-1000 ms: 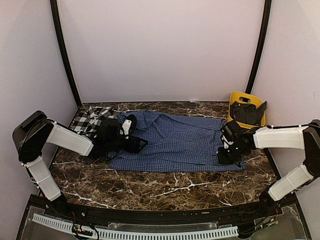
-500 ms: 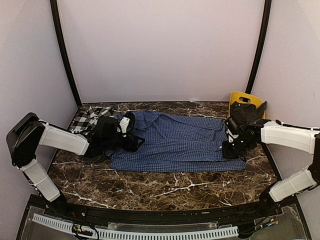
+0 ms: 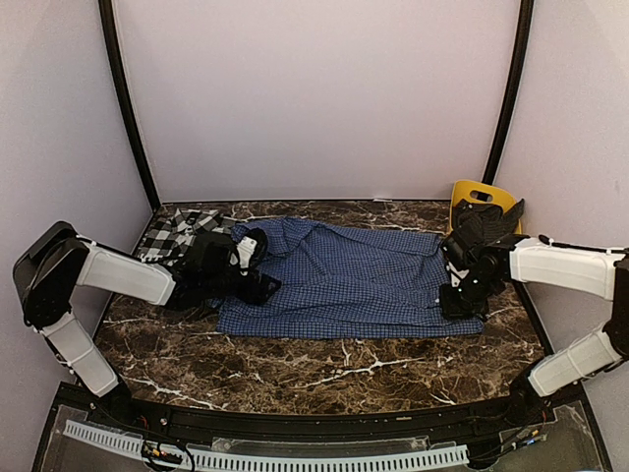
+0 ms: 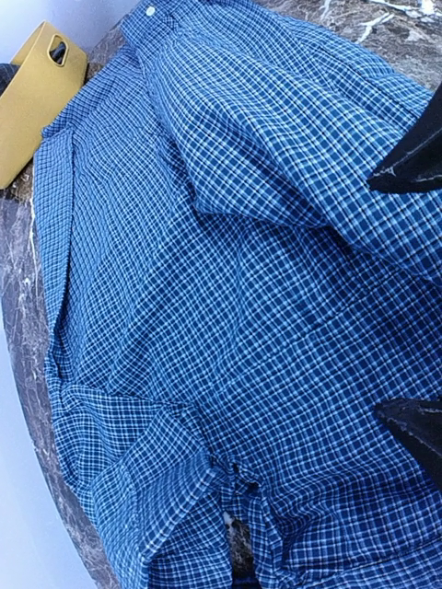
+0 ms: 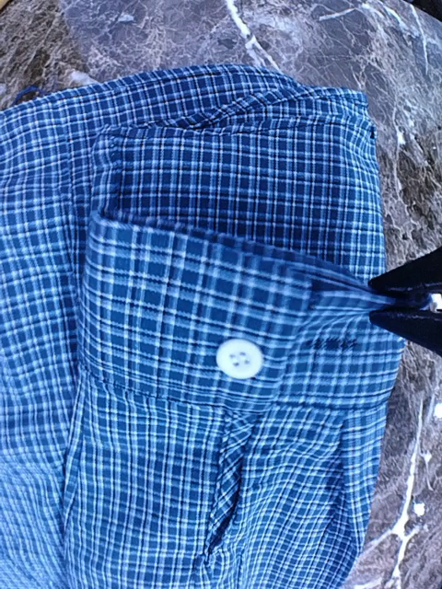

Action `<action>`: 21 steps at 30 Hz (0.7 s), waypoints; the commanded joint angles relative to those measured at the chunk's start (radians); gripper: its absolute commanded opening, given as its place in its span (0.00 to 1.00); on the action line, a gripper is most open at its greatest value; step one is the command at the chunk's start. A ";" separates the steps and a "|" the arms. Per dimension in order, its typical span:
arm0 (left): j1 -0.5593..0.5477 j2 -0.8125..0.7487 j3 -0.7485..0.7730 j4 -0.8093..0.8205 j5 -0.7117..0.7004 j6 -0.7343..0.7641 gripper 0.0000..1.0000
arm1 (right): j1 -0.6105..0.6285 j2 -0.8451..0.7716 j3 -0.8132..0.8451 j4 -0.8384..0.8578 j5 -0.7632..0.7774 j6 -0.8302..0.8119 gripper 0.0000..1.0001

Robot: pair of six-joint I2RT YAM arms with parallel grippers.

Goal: Fold and stack the long sleeve shirts
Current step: Smooth out the sleeve of the 1/3-folded shirt.

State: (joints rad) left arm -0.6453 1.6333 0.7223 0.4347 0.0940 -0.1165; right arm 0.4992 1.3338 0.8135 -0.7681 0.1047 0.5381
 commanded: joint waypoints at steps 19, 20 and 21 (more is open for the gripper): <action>-0.017 0.144 0.065 -0.258 -0.367 -0.057 0.67 | 0.146 0.148 0.116 0.209 0.052 -0.066 0.31; -0.017 0.141 0.058 -0.256 -0.362 -0.062 0.67 | 0.147 0.168 0.107 0.233 0.047 -0.065 0.31; -0.017 0.139 0.053 -0.249 -0.352 -0.069 0.67 | 0.146 0.190 0.100 0.250 0.045 -0.064 0.30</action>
State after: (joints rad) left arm -0.6632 1.7664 0.7845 0.2520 -0.1600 -0.1436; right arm 0.6418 1.4517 0.9379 -0.6346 0.1780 0.4866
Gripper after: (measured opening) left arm 0.671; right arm 0.309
